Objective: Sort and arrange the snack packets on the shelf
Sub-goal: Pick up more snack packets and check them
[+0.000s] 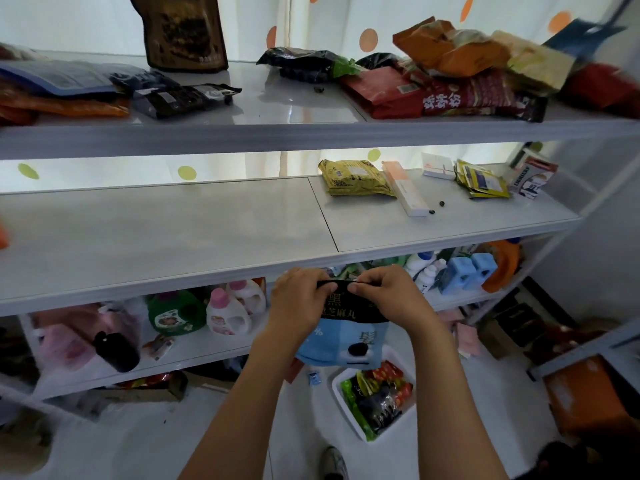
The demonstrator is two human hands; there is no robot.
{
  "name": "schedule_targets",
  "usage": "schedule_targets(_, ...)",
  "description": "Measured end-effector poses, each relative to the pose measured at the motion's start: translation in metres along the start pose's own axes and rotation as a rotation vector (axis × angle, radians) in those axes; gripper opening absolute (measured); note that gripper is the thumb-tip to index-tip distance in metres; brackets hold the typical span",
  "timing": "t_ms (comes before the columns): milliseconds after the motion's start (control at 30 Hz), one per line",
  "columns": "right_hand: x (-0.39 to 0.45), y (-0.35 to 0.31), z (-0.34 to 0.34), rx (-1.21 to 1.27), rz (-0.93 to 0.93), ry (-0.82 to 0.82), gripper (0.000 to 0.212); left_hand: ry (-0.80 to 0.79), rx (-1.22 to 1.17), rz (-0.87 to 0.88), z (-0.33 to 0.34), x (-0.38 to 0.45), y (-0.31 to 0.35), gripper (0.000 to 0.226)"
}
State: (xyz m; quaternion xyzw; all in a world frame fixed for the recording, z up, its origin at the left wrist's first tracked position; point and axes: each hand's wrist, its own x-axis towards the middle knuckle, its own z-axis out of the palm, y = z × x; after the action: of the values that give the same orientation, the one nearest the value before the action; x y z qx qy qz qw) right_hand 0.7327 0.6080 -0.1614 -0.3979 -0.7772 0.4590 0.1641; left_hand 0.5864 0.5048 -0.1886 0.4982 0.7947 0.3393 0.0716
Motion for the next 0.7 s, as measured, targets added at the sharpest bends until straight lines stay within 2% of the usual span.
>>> schedule_targets(133,-0.012,0.01,-0.013,0.088,0.043,0.029,0.014,-0.017,-0.06,-0.009,0.002,-0.002,-0.003,0.021)
schedule_targets(367,-0.029,0.027,-0.041,0.173,0.105,0.191,0.035,-0.054,-0.251,-0.009,0.007,0.0,0.001,0.017)
schedule_targets(700,-0.041,0.057,-0.052,0.42,0.104,0.46,0.04,-0.083,-0.428,-0.207,0.033,0.007,0.026,0.044)
